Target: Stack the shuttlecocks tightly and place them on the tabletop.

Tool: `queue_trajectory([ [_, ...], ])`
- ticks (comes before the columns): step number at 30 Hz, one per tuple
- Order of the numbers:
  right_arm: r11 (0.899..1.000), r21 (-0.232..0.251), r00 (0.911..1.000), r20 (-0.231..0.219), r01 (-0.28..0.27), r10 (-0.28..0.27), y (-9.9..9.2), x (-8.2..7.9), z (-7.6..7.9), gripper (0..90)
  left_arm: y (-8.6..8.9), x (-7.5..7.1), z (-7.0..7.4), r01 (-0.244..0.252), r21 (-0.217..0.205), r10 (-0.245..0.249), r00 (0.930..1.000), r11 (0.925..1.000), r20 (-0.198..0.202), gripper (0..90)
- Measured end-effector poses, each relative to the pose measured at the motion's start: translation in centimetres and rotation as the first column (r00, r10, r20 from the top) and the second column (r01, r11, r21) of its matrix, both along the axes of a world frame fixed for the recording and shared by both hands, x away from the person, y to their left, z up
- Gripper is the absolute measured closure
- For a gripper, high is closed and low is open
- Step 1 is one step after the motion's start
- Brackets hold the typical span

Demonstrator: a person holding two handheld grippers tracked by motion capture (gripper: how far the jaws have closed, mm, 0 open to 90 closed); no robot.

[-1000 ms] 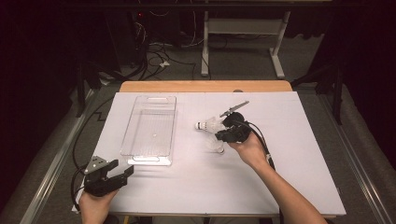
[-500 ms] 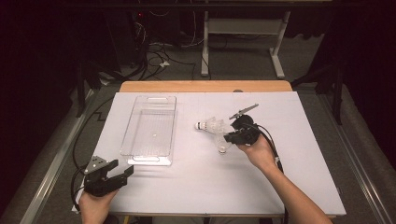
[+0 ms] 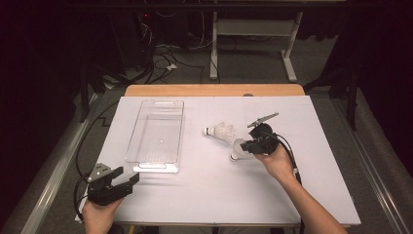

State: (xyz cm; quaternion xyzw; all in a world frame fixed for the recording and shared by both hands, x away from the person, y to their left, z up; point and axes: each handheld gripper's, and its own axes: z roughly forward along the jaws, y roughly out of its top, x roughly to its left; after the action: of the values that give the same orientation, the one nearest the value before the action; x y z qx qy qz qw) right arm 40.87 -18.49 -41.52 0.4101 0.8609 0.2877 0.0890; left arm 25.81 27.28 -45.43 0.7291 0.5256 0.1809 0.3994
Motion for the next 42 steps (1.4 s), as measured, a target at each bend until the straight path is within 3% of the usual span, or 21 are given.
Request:
queue_trajectory([
  [19, 0.998, 0.030, 0.9980, -0.013, 0.062, -0.062, -2.1, 0.1, -1.9, 71.1, -0.1, 0.0, 0.0, -0.001, 0.004, 0.001, 1.0000, 1.0000, 0.003, 32.3],
  [42, 0.993, 0.041, 0.9938, -0.027, 0.109, -0.108, -3.5, 0.2, -2.4, 64.4, -0.1, -0.1, 0.0, -0.003, 0.006, 0.002, 1.0000, 1.0000, 0.003, 32.2],
])
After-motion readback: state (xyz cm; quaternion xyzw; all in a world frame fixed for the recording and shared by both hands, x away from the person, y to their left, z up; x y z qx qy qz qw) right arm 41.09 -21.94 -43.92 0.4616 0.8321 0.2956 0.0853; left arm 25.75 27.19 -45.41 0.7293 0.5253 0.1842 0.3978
